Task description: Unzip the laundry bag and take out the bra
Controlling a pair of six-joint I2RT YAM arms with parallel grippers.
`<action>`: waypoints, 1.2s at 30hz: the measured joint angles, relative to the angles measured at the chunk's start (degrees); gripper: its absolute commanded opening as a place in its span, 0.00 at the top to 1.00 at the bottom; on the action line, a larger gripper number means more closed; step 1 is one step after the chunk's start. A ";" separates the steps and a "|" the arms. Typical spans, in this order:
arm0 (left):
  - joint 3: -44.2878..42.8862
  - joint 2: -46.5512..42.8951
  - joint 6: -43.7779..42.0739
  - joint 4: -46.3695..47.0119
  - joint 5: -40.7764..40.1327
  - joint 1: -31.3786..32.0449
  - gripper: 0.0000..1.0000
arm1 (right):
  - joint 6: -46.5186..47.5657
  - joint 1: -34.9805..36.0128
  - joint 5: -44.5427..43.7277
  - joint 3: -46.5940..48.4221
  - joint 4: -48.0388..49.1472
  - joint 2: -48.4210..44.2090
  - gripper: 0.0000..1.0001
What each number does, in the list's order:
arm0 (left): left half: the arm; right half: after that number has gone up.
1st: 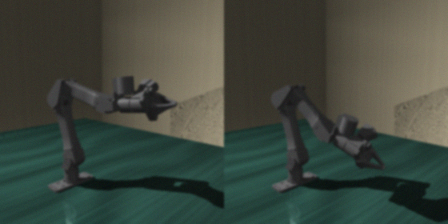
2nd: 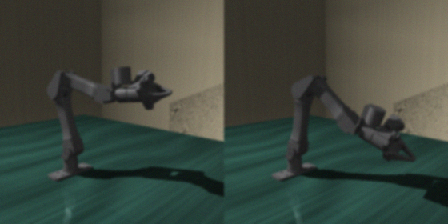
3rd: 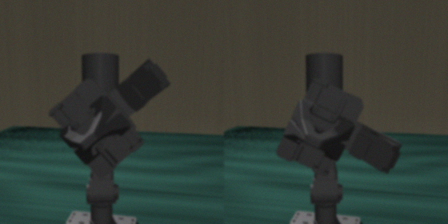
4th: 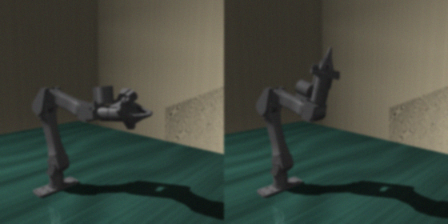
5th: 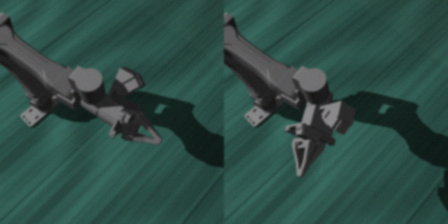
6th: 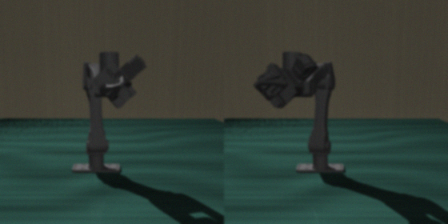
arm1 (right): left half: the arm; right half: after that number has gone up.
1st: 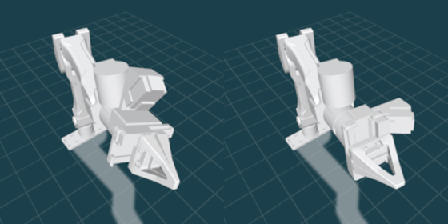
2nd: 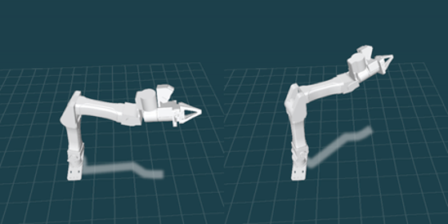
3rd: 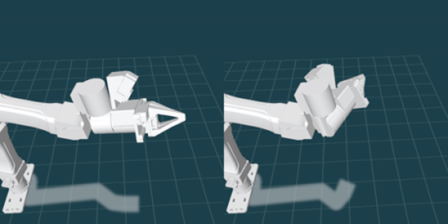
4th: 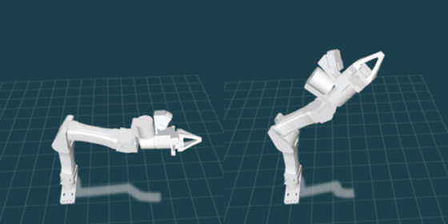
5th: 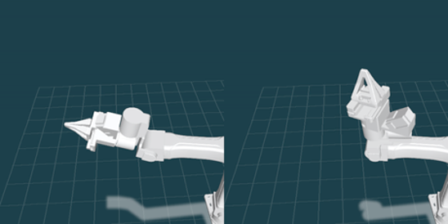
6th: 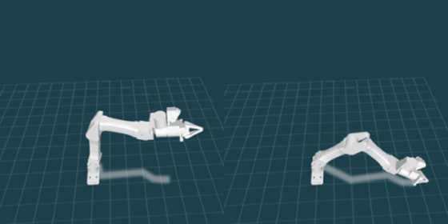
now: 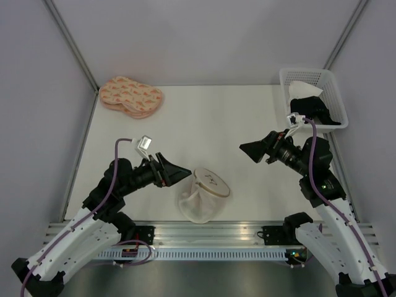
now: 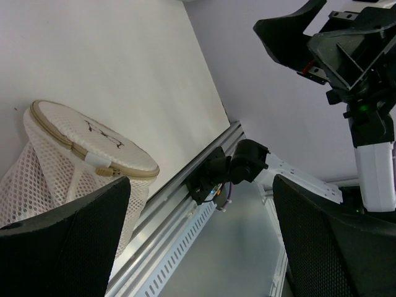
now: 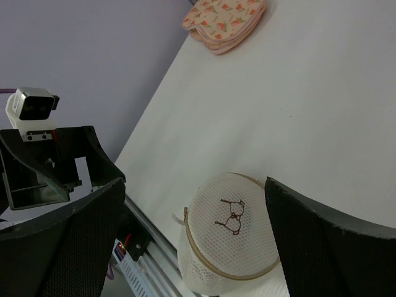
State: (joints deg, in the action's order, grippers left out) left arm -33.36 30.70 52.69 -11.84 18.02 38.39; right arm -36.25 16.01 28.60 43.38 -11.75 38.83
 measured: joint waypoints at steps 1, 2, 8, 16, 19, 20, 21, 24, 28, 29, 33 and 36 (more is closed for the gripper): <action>0.02 0.72 0.07 -0.02 0.00 0.00 0.00 | -0.07 0.00 0.02 -0.09 -0.04 -0.04 0.02; 0.07 1.42 0.13 -0.02 -0.02 0.00 0.00 | -0.20 0.00 0.07 -0.28 -0.04 -0.11 0.02; 2.10 8.13 1.03 1.36 0.13 0.00 0.00 | -3.41 0.00 -1.40 -3.13 -0.13 -1.84 0.02; 3.76 18.82 5.25 5.01 0.59 -0.02 0.00 | -5.79 0.00 -1.46 -5.14 -1.27 -2.12 0.02; 3.76 23.17 7.50 5.25 0.59 0.00 0.00 | -5.73 0.00 -1.62 -5.20 -2.43 -2.69 0.02; 3.76 24.61 8.37 5.40 0.59 0.00 0.00 | -5.64 0.00 -1.77 -5.20 -2.78 -3.06 0.02; 3.76 25.94 9.29 5.81 0.59 0.00 0.00 | -5.51 0.00 -1.88 -5.20 -3.13 -3.45 0.02; 3.69 29.29 11.63 6.62 0.50 -0.02 0.00 | -4.83 0.00 -2.60 -5.07 -4.48 -4.24 0.02; 2.58 33.00 14.40 7.13 0.15 0.00 0.01 | -3.56 0.00 -3.50 -4.24 -6.67 -4.61 0.02; 2.08 33.77 15.04 7.39 -0.02 -0.02 0.02 | -3.34 0.00 -3.65 -4.11 -7.08 -4.74 0.02; 0.79 36.52 17.38 9.88 -0.85 -0.09 0.38 | -2.78 0.00 -4.07 -3.93 -7.91 -5.75 0.02; 0.68 38.84 18.86 12.44 -1.20 -0.17 0.72 | -2.45 0.00 -4.11 -3.89 -8.57 -6.16 0.02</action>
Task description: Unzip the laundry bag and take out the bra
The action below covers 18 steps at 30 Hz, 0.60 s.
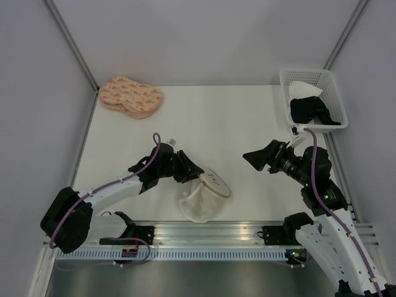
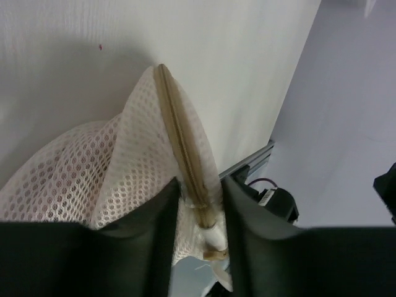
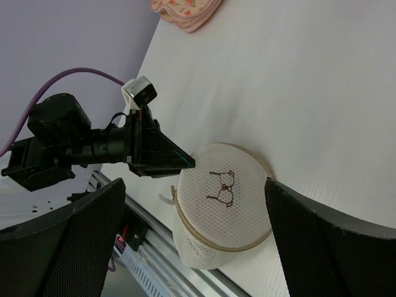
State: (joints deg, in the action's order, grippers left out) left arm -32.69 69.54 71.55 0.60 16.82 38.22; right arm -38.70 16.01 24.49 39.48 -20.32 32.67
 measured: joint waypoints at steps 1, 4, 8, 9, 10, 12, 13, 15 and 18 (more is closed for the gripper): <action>-0.02 0.96 0.46 0.74 -0.02 0.00 0.92 | 0.17 0.00 0.00 0.00 -0.17 0.02 0.02; -0.04 2.69 1.14 2.03 0.24 -0.09 0.98 | 0.85 0.00 0.00 0.00 -0.98 0.24 0.02; -0.02 3.15 1.16 3.69 0.50 -0.11 0.98 | 1.75 0.00 -0.02 0.00 -1.73 0.90 0.02; 0.00 3.10 1.18 4.37 0.68 -0.13 0.98 | 2.05 0.00 -0.09 0.00 -1.79 1.14 0.02; 0.20 2.80 1.31 5.14 0.72 -0.15 0.98 | 2.47 0.00 -0.24 0.04 -2.10 1.55 0.02; 1.84 0.35 1.99 7.30 -0.15 -0.13 0.98 | 3.43 0.00 -0.74 0.46 -3.41 2.80 0.02; 2.89 -1.51 2.32 7.72 -0.90 -0.07 0.98 | 3.89 0.00 -0.96 0.76 -4.07 3.54 0.02; 5.70 -8.35 3.58 7.82 -6.67 1.33 0.98 | 5.20 0.02 -1.49 1.51 -5.44 5.46 0.02; 7.21 -18.49 5.11 5.22 -18.21 6.25 0.98 | 7.50 0.02 -3.08 2.62 -7.87 8.33 0.02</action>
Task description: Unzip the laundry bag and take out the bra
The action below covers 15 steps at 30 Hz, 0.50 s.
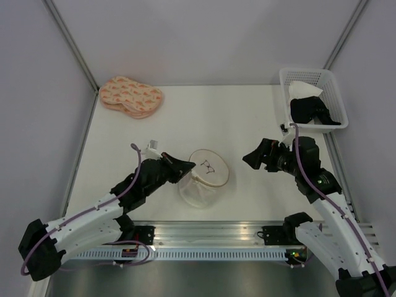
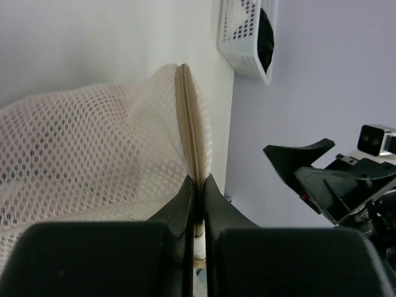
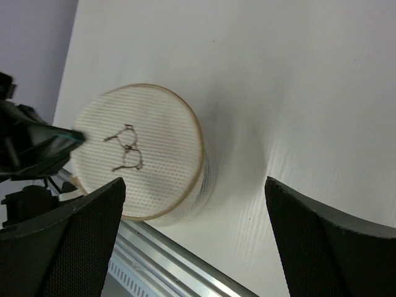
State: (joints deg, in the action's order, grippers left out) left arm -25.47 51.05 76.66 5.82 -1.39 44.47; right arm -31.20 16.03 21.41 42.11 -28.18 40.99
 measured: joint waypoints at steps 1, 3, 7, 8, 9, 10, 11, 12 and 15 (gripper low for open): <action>-0.13 -2.21 0.28 -0.98 -4.46 1.90 0.98 | 0.70 0.02 -0.83 0.24 -0.57 0.66 0.02; -1.60 -3.69 0.37 -4.61 -13.57 5.77 0.98 | 2.01 0.44 -2.45 1.05 -2.10 1.73 0.02; -7.54 3.67 0.15 -10.21 -28.11 11.52 0.98 | 4.02 2.19 -5.16 3.19 -3.69 4.63 0.02; -9.66 6.88 0.07 -11.91 -31.39 12.94 0.98 | 4.35 2.93 -5.90 3.65 -3.74 5.64 0.02; -11.80 10.45 0.00 -13.44 -34.34 14.12 0.98 | 4.52 3.74 -6.43 3.96 -3.76 6.64 0.02; -13.79 13.66 0.11 -15.26 -37.03 15.15 0.98 | 4.66 4.70 -6.95 4.13 -3.76 7.45 0.02; -15.98 16.63 0.42 -17.62 -39.65 15.91 0.98 | 4.68 5.73 -7.54 4.17 -3.76 8.02 0.02; -17.81 19.15 0.70 -19.06 -41.70 16.41 0.98 | 4.68 6.84 -8.09 4.17 -3.78 8.57 0.02; -21.73 23.98 2.29 -22.25 -45.99 16.74 0.98 | 4.55 10.14 -9.51 4.24 -3.61 9.64 0.02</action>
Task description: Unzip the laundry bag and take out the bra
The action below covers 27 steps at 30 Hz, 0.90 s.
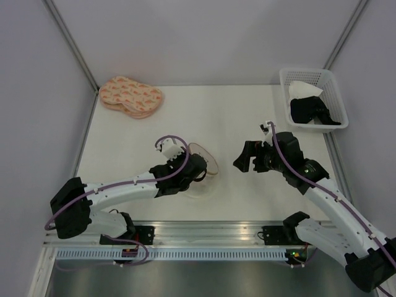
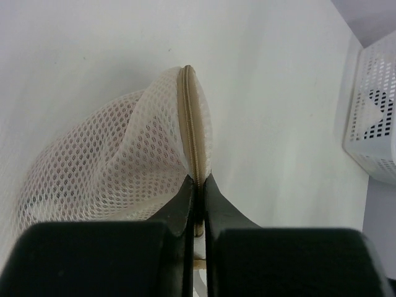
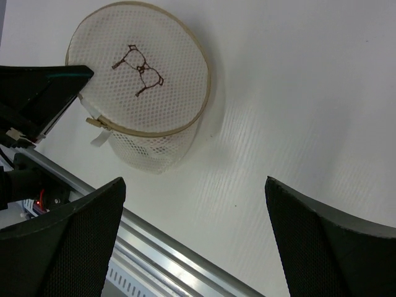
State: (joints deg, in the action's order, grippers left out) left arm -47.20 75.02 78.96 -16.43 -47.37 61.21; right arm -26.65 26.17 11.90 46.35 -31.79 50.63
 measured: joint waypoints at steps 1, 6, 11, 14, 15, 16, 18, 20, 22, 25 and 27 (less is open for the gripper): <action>-0.66 0.61 0.59 -0.48 -0.63 0.00 0.98 | -0.15 1.09 -0.37 0.11 0.11 0.37 0.02; -3.58 2.19 5.22 -2.21 -1.62 0.00 0.98 | -2.82 7.43 -3.04 0.31 2.69 3.10 0.02; -3.30 2.05 9.03 -1.27 0.04 0.00 0.98 | -7.74 16.50 -6.38 -0.37 8.81 6.82 0.02; -0.63 0.52 10.03 1.79 1.97 0.04 0.98 | -11.08 21.44 -9.18 -0.92 12.74 9.44 0.02; 0.74 -0.46 10.21 2.91 2.62 0.04 0.98 | -12.24 22.67 -10.23 -1.01 13.68 10.10 0.02; 2.12 -1.44 10.40 3.54 3.04 0.04 0.98 | -13.00 23.30 -10.95 -1.01 14.27 10.51 0.02; 4.20 -3.19 10.62 4.63 3.69 0.04 0.98 | -15.10 23.91 -13.38 -0.98 15.47 11.43 0.02; 5.77 -4.92 10.78 5.73 4.35 0.04 0.98 | -17.25 24.00 -15.93 -0.68 15.47 12.63 0.02; 6.95 -6.36 10.82 6.97 4.63 0.04 0.98 | -19.32 24.30 -18.45 0.39 14.75 14.47 0.02; 8.68 -7.80 10.80 9.53 5.22 0.04 0.98 | -21.90 25.11 -20.48 2.64 13.42 17.62 0.04; 10.19 -8.61 10.71 11.91 5.55 0.04 0.98 | -23.34 26.16 -21.55 4.57 12.24 19.80 0.04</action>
State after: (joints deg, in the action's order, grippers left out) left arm -37.01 66.41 89.67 -4.51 -41.82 61.25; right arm -50.00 52.34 -9.65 50.92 -19.55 70.43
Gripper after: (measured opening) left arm 0.045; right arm 0.959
